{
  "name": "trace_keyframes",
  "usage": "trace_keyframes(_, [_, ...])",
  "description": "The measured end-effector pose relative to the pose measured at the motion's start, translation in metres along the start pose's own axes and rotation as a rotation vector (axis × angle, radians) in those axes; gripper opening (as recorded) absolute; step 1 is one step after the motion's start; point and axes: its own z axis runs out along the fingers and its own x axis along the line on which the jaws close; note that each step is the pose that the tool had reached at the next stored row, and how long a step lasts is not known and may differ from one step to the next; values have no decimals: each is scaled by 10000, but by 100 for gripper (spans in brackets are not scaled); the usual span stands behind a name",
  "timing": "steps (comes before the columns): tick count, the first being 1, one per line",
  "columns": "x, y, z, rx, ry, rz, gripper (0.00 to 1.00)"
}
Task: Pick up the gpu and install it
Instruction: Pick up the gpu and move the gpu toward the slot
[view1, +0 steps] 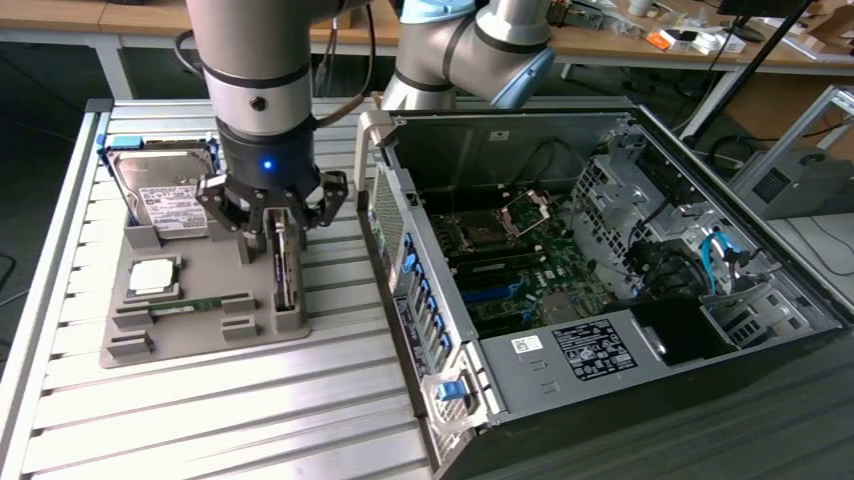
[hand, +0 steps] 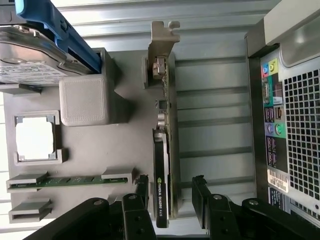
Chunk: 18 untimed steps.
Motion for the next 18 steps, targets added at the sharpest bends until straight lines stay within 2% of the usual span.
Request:
trace_keyframes(7, [8,93,23,-1,0,1,48])
trace_keyframes(18, [16,190,77,-1,-1,0,48])
